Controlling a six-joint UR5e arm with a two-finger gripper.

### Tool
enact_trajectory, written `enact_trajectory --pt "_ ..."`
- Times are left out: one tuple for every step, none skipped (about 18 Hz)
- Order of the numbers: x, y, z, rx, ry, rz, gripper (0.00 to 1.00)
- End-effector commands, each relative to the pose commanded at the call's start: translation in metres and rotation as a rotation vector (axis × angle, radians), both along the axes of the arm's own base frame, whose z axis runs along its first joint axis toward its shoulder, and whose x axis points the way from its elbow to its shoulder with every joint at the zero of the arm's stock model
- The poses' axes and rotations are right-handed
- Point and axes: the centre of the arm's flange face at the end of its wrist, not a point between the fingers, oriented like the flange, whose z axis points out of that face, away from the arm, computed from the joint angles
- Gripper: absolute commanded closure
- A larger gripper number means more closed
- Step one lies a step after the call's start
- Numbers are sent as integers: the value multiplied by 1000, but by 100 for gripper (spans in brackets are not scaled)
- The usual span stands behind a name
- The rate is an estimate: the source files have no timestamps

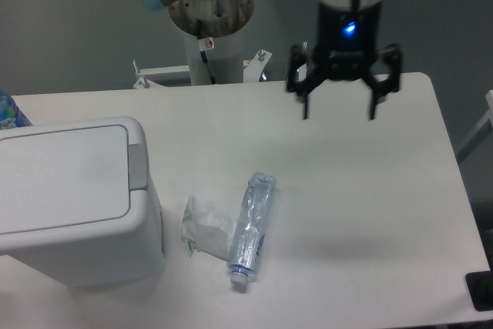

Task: Open the trash can
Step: 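Move the open gripper down toward the white trash can's lid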

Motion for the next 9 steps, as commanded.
enact_trajectory --pt "5 5 1 10 -11 20 0" --pt "12 11 0 22 -32 41 0" --pt "22 21 -1 43 -62 52 0" --pt "31 29 -4 60 -98 63 0" --pt "33 33 -7 71 -129 78 0" --pt "36 37 -8 84 -155 86 0" --pt "41 42 -9 97 -178 86 0" --pt "46 47 -12 104 -198 81 0" --pt "53 52 -12 110 -211 67 0"
